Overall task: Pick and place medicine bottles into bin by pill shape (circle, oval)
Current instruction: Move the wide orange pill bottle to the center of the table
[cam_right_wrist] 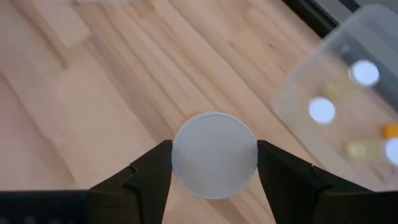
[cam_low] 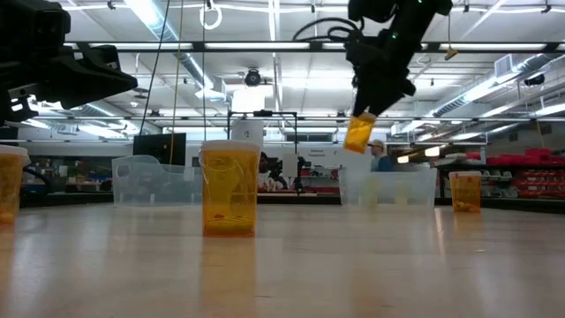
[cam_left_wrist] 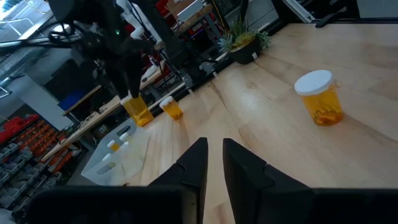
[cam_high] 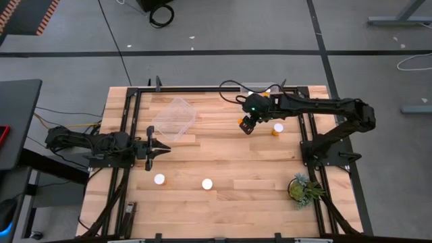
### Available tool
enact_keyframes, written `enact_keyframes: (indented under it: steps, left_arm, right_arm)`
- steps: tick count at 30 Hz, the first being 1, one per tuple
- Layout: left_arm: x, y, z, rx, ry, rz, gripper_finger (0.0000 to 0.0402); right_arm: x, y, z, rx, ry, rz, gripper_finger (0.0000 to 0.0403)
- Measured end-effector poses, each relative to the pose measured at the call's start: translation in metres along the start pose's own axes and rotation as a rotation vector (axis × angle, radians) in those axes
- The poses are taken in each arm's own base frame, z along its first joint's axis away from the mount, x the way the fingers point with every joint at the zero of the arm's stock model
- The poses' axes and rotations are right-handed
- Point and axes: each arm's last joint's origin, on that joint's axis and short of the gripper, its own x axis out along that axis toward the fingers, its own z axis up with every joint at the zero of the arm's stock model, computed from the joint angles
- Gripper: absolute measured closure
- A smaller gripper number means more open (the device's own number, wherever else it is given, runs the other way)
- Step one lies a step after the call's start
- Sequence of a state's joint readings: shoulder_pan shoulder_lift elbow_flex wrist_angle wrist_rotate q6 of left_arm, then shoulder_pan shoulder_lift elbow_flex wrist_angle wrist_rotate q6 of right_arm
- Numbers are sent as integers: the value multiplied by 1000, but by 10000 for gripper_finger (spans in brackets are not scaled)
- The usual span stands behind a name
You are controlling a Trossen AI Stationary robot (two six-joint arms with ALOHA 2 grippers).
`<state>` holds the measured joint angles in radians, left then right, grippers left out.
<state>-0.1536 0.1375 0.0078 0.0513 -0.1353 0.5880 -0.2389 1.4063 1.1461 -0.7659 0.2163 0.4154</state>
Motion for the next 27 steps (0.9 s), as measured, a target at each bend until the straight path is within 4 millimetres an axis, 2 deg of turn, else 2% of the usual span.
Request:
enact_keyframes:
  steps: [4,10,17,22,27]
  left_arm:
    - [0,0,0,0,0,0,346]
    - [0,0,0,0,0,0,350]
    - [0,0,0,0,1,-1,342]
    - [0,0,0,0,1,-1,348]
    - [0,0,0,0,1,-1,349]
  right_arm:
    - [-1,17,13,-46,22,9,177]
    - [10,49,47,-168,47,14,177]
    - [25,72,81,-282,50,18,177]
    - [48,85,94,-352,80,17,177]
    - [78,95,96,-419,134,41,177]
